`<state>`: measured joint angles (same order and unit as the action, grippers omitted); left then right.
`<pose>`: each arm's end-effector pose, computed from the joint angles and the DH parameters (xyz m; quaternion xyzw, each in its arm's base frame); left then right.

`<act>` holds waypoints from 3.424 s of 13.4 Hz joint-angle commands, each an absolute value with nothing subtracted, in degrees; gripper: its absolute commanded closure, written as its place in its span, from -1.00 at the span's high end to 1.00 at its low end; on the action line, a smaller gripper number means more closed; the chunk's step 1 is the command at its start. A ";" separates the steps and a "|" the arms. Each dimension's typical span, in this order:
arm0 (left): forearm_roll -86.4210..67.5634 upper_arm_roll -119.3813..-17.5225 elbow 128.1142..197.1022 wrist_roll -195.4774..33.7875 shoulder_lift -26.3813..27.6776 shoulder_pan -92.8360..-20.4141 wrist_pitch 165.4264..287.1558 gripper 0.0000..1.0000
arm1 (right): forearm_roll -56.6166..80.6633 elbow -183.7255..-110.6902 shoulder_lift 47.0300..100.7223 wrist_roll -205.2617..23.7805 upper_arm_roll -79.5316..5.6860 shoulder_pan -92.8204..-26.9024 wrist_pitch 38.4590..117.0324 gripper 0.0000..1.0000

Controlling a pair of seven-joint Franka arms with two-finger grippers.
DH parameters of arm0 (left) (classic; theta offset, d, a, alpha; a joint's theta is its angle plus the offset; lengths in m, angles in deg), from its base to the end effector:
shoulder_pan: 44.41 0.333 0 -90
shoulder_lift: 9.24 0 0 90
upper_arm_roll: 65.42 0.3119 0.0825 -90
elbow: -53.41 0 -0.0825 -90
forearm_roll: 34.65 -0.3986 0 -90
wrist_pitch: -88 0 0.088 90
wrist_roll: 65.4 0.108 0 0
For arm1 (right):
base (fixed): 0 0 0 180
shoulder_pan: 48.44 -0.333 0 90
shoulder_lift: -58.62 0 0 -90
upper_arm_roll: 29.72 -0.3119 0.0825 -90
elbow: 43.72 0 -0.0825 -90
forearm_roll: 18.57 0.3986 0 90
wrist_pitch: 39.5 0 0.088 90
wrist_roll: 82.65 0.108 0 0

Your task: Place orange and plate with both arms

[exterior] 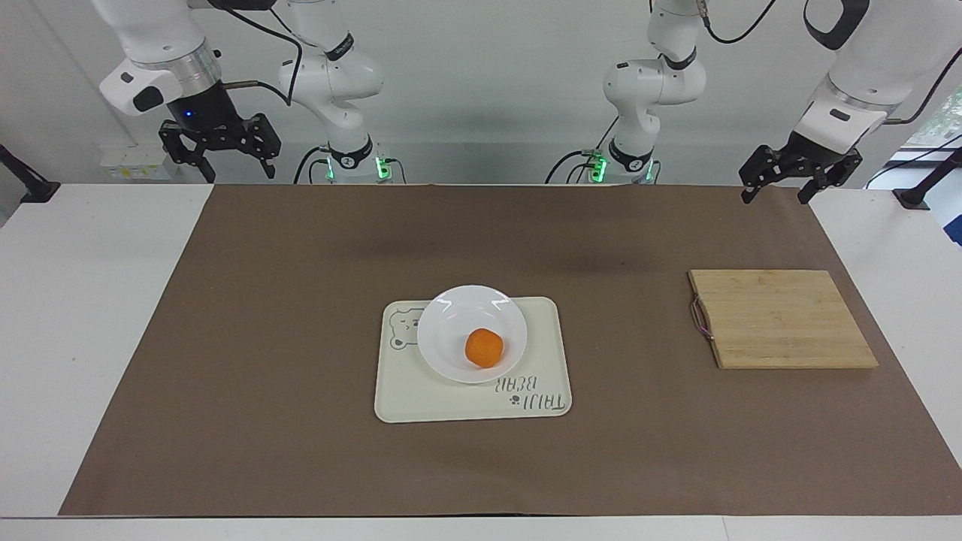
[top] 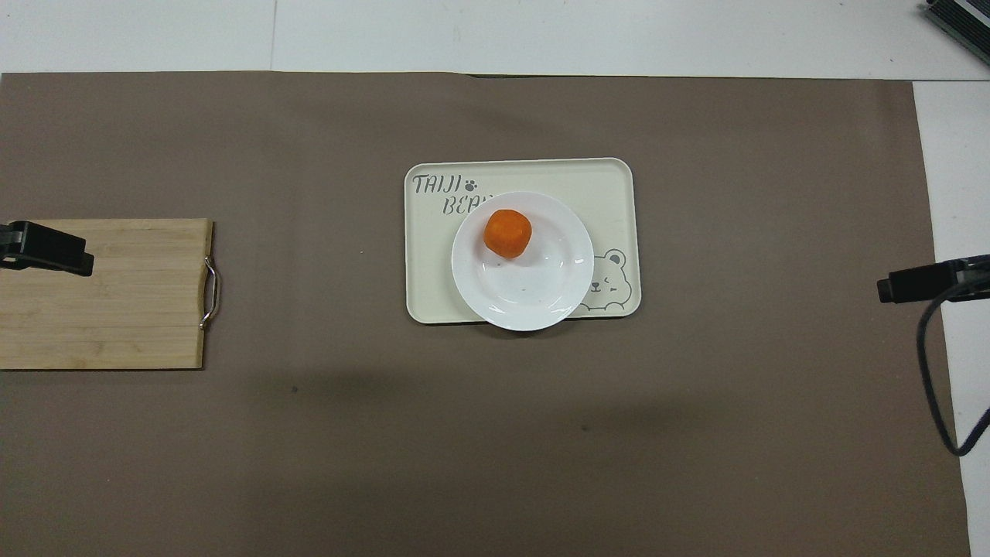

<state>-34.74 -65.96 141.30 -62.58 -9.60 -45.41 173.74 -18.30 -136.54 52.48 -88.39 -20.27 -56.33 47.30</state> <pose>0.5596 -0.0149 0.6343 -0.9992 0.0380 0.0156 0.0006 0.5302 -0.0190 0.6488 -0.9993 -0.0371 -0.0010 0.0111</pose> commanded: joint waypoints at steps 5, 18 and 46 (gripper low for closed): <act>-35.62 -66.48 140.86 -62.33 -9.50 -44.76 172.90 1.00 | -21.56 -134.51 52.47 -87.14 -21.02 -56.17 45.14 1.00; -35.62 -66.48 140.86 -62.33 -9.50 -44.76 172.90 1.00 | -19.88 -134.95 52.21 -87.31 -20.85 -55.82 44.70 1.00; -35.53 -66.48 140.86 -62.33 -9.50 -44.76 172.81 1.00 | -19.97 -134.95 52.12 -87.31 -20.76 -55.73 44.70 1.00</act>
<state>-34.74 -65.96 141.30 -62.58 -9.59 -45.41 173.71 -20.04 -134.93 52.37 -88.39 -20.39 -56.31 45.31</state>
